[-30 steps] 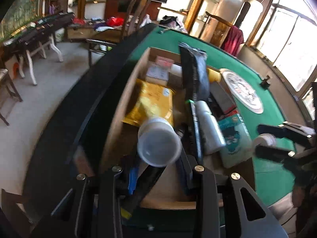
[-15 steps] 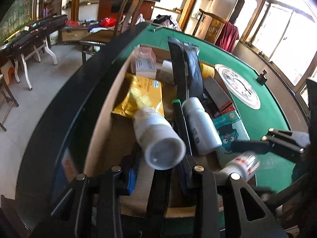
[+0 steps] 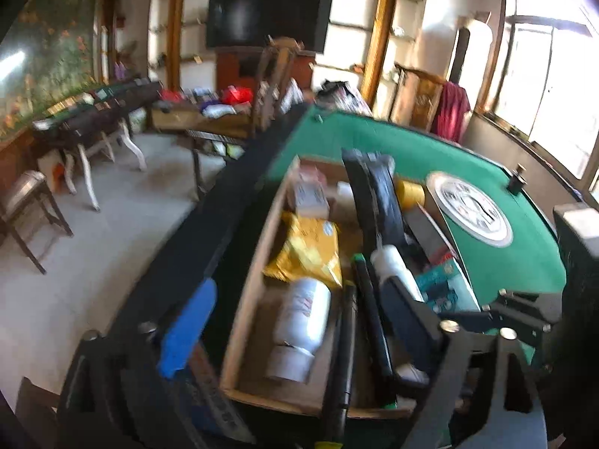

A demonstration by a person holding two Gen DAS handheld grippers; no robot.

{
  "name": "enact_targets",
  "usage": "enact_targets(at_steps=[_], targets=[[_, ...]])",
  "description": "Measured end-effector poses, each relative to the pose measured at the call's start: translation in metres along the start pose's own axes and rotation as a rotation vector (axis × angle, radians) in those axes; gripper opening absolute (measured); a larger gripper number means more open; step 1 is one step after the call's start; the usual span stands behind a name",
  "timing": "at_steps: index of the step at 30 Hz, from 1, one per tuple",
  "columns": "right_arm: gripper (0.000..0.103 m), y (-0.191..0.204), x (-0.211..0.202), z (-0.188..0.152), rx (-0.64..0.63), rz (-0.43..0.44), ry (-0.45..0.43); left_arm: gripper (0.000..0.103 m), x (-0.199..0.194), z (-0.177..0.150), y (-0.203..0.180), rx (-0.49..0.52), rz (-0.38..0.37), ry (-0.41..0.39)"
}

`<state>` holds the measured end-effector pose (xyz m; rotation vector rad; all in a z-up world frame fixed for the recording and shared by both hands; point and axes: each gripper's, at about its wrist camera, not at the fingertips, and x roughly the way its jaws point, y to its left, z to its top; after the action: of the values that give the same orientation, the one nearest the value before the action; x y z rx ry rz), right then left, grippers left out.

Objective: Organize objects

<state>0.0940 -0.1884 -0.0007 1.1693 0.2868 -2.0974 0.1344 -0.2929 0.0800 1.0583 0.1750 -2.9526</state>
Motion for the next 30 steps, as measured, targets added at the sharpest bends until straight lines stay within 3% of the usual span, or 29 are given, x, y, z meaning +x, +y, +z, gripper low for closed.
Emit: enact_targets(at_steps=[3, 7, 15, 22, 25, 30], targets=[[0.079, -0.003, -0.005, -0.001, 0.027, 0.032, -0.023, 0.103, -0.017, 0.007, -0.001, -0.002, 0.078, -0.077], [0.08, -0.011, -0.024, -0.004, 0.086, 0.033, -0.091, 0.103, -0.033, 0.014, -0.002, -0.019, 0.157, -0.146], [0.088, -0.031, -0.063, -0.021, 0.21, -0.086, -0.229, 0.103, -0.042, 0.022, -0.016, -0.055, 0.338, -0.158], [0.091, -0.018, -0.071, -0.031, 0.165, -0.288, -0.26, 0.103, -0.044, 0.014, -0.039, -0.017, 0.282, -0.135], [0.092, -0.021, -0.079, -0.04, 0.159, -0.326, -0.269, 0.103, -0.048, 0.013, -0.044, -0.023, 0.266, -0.14], [0.093, -0.02, -0.083, -0.045, 0.152, -0.348, -0.274, 0.103, -0.054, 0.01, -0.051, -0.004, 0.318, -0.142]])
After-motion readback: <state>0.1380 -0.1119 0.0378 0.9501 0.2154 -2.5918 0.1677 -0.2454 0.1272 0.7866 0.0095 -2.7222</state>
